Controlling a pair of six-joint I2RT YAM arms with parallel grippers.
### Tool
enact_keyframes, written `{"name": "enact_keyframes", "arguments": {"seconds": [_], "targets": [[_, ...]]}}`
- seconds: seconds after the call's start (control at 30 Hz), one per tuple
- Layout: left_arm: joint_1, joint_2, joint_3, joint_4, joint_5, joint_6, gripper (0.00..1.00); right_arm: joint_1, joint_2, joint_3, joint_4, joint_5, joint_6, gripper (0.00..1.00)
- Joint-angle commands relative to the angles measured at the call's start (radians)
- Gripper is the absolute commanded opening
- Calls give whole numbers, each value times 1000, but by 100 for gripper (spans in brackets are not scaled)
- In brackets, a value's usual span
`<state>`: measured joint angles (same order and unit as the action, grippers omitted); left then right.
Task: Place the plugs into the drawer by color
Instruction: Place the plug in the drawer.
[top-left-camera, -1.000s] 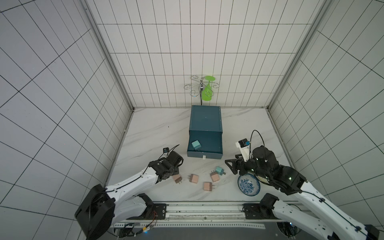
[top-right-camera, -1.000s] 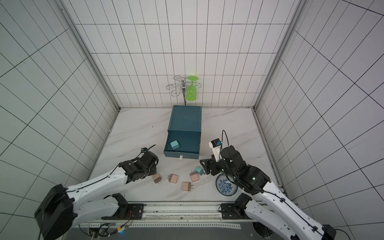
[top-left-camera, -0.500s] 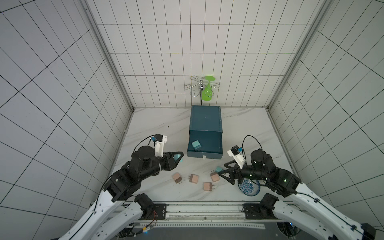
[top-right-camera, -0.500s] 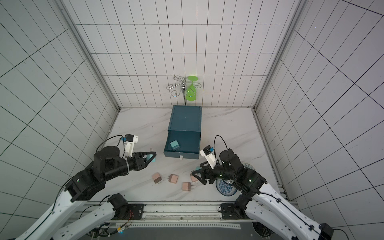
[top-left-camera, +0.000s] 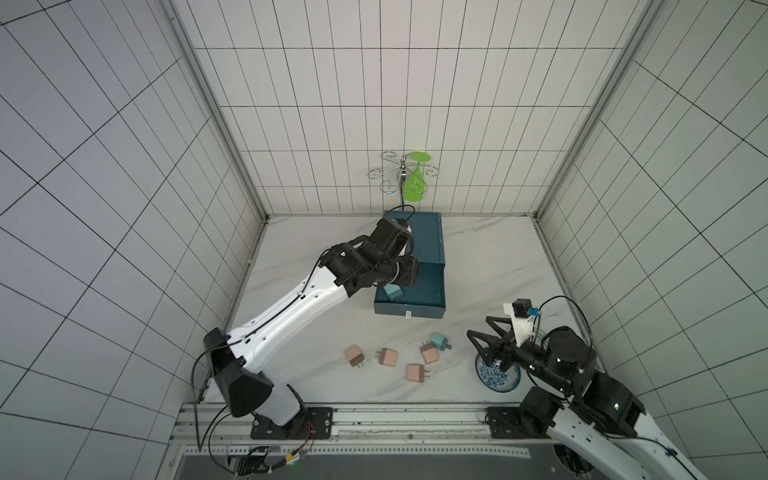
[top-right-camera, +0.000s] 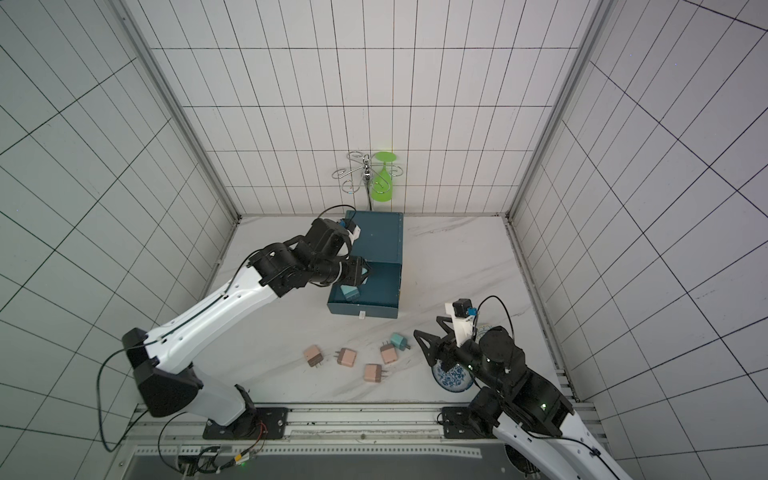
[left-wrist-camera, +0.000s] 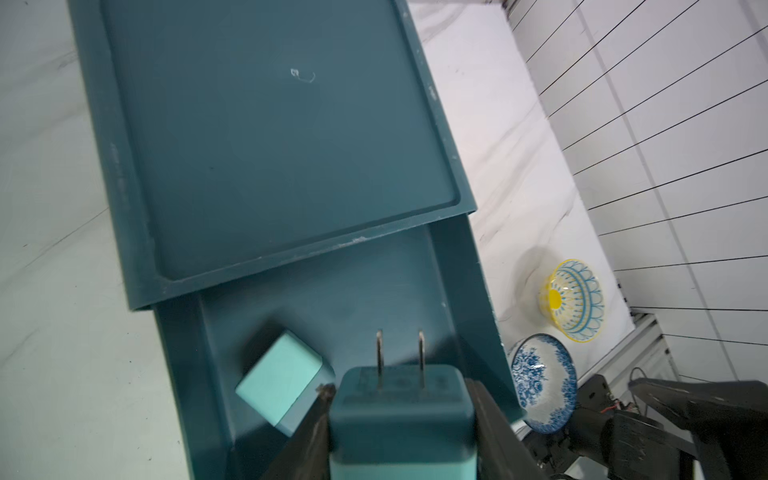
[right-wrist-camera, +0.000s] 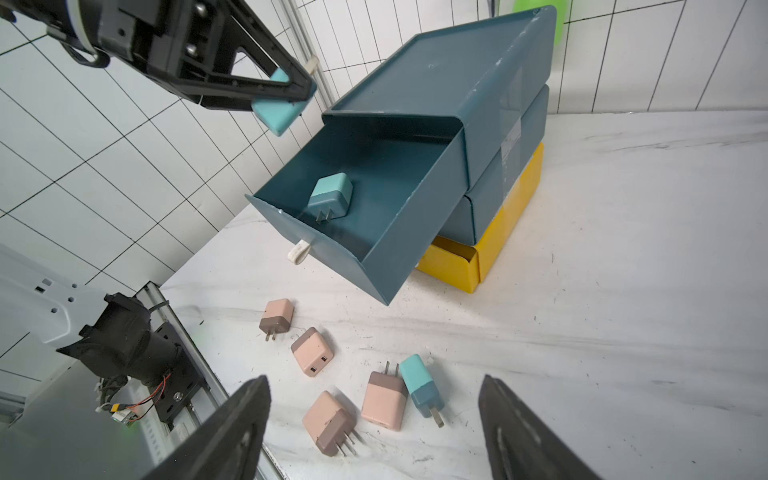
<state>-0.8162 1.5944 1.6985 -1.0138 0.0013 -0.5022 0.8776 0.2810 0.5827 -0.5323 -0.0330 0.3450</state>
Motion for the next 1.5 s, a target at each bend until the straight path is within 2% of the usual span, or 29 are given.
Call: {"name": "enact_keyframes", "arguments": {"seconds": [0.0,0.17,0.33,0.53,0.63,0.7,0.73,0.83,1.0,1.1,1.33,1.47], "targets": [[-13,64,77,-117,-43,42,0,8,22,-18,-14,39,9,83],[-17,133,59,-88,-78,45,0,7,39,-17,-17,45,11,83],[-17,217,101,-111,-115,42,0,8,28,-20,-17,51,14,84],[-22,283,104,-103,-100,33,3,7,35,-21,-17,50,15,84],[-27,285,101,-111,-155,20,11,7,40,-22,-17,50,15,84],[-27,286,98,-118,-178,15,25,8,40,-21,-17,50,15,84],[-27,283,95,-118,-178,14,29,7,40,-22,-17,49,15,84],[-29,274,92,-117,-173,15,34,8,43,-22,-18,51,15,85],[-32,221,83,-97,-176,5,57,8,65,-21,-15,58,15,87],[-32,194,97,-100,-183,9,64,8,93,-21,-15,70,15,88],[-29,94,73,-88,-158,12,68,8,238,-24,-11,103,23,87],[-7,-108,-127,108,-57,22,70,5,378,-14,8,72,22,81]]}}
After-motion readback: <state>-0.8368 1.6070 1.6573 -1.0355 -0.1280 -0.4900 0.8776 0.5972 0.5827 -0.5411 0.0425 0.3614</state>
